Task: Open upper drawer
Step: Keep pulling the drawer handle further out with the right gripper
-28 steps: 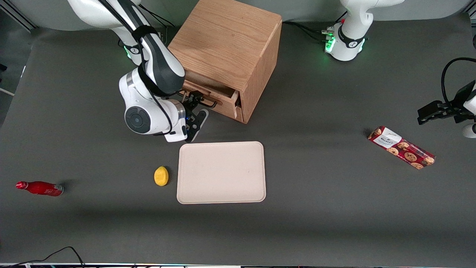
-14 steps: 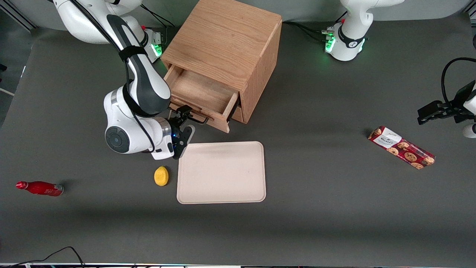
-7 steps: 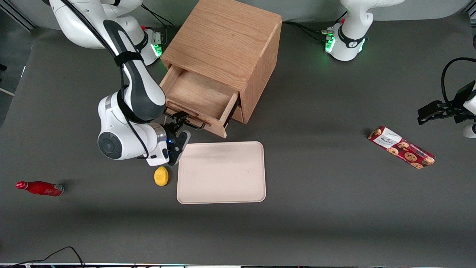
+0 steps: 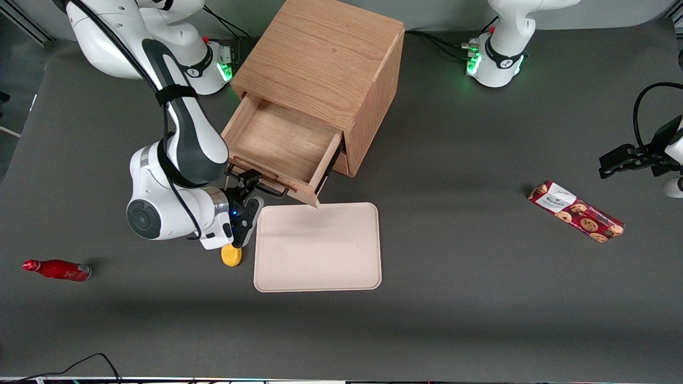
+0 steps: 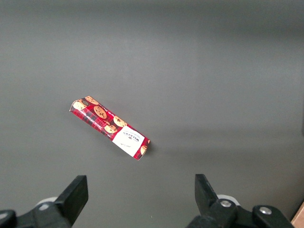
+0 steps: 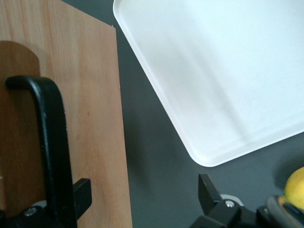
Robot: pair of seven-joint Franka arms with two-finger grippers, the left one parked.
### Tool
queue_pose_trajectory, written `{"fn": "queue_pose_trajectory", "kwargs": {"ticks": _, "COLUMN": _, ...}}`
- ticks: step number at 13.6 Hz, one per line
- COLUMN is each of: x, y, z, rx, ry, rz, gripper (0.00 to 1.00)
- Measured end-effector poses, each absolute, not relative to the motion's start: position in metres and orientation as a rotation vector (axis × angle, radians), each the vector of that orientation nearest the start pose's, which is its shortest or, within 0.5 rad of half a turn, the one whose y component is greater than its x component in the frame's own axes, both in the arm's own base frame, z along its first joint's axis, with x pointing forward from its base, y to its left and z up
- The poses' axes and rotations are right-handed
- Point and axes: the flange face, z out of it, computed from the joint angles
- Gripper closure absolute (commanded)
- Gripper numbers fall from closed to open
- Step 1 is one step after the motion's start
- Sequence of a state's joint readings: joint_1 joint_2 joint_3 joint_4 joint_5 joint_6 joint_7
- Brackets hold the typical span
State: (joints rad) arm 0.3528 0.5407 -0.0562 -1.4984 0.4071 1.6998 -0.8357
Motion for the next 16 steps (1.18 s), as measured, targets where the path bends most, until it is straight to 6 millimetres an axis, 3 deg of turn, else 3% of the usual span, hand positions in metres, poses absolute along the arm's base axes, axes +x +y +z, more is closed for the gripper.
{"fn": "queue_pose_trajectory", "kwargs": {"ticks": 16, "x": 0.661, "y": 0.217, "z": 0.340, "rx": -2.369, "ry": -1.310, "rz": 0.222, "gripper": 0.00}}
